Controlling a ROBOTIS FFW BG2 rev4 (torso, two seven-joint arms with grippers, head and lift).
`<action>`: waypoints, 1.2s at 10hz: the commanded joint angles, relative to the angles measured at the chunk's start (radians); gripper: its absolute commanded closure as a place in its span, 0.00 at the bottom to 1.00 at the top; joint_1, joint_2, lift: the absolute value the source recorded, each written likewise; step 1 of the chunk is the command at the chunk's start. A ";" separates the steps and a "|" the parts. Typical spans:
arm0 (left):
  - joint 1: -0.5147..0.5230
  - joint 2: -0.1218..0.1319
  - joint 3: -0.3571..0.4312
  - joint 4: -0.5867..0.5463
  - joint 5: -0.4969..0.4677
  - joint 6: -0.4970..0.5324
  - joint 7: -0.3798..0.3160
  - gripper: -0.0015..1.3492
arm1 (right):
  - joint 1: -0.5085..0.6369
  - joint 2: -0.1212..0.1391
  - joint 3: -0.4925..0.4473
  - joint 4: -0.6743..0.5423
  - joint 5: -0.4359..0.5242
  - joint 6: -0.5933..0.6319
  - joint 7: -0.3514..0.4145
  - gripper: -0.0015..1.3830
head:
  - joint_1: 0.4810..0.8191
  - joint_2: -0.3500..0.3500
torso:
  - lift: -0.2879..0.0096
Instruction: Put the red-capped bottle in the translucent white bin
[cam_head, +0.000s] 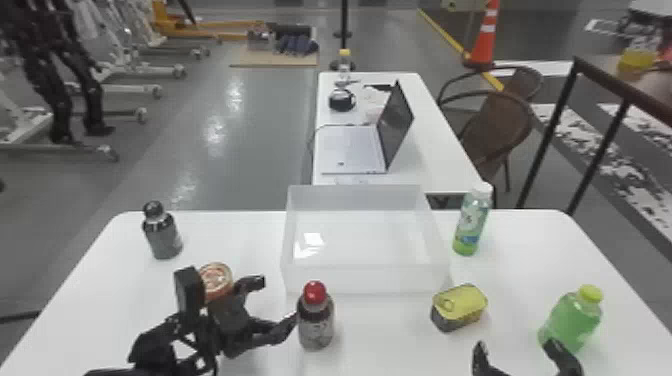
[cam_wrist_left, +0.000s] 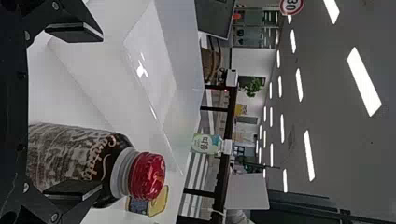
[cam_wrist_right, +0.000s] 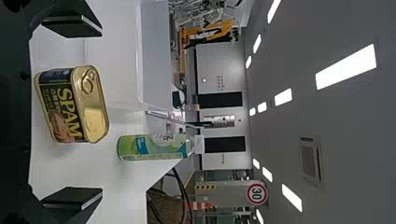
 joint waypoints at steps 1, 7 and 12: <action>0.018 0.020 -0.056 0.001 0.060 0.009 0.030 0.14 | 0.001 0.001 -0.003 0.002 0.000 -0.003 0.001 0.07 | 0.20 0.50 | 0.63; -0.031 0.074 -0.261 0.115 0.238 -0.090 0.108 0.14 | -0.029 0.001 -0.052 0.017 0.030 -0.003 0.072 0.07 | 0.20 0.50 | 0.63; -0.086 0.074 -0.370 0.202 0.235 -0.216 0.194 0.27 | -0.036 0.001 -0.057 0.026 0.034 -0.004 0.089 0.07 | 0.20 0.50 | 0.63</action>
